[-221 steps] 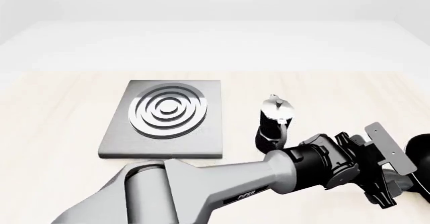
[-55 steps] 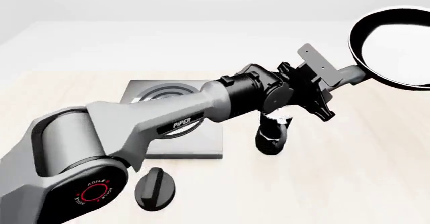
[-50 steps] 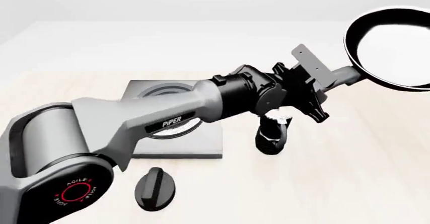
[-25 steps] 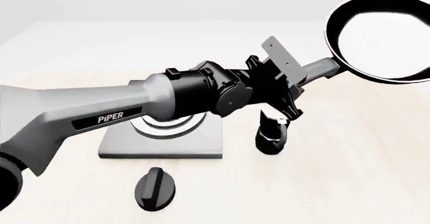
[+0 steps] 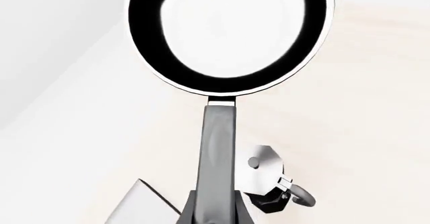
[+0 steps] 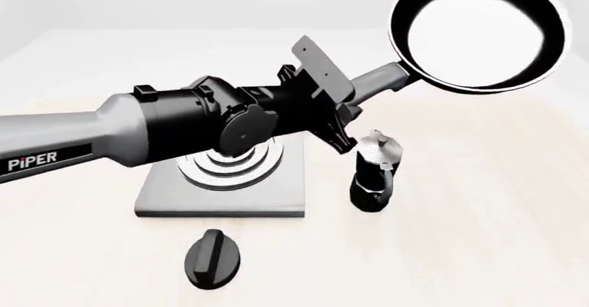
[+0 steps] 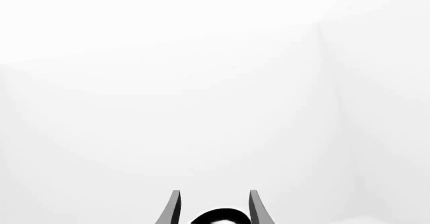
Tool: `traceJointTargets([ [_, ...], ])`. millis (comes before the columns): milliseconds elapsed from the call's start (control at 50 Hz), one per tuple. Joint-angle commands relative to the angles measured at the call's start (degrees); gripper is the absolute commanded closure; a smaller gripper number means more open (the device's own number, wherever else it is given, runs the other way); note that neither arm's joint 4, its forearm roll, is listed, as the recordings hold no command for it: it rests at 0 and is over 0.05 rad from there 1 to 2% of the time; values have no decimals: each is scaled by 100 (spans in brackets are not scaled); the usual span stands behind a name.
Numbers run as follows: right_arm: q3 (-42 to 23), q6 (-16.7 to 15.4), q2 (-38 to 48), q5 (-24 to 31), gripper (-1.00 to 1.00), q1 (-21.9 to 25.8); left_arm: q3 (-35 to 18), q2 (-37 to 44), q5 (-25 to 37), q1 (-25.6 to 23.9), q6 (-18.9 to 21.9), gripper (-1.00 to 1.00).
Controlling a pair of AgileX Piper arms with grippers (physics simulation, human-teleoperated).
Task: Put the frying pan on the stove.
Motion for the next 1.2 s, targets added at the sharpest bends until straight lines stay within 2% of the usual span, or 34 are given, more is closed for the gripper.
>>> traceJointTargets([
  [20, -176, 0, -1, 162, -100, -12, 476, -652, -146, 320, 22, 100],
  [220, -279, -21, -1, 265, -100, 6, 955, -1017, -176, 536, -45, 100],
  [600, -122, -17, -1, 98, -100, -13, 1650, -1730, -192, 996, -120, 100],
  [820, -422, -33, -1, 398, -100, 5, 2276, -2244, -199, 1303, -254, 100],
  [1200, -508, -31, -1, 475, -100, -12, 2812, -2775, -77, 1583, -405, 100],
])
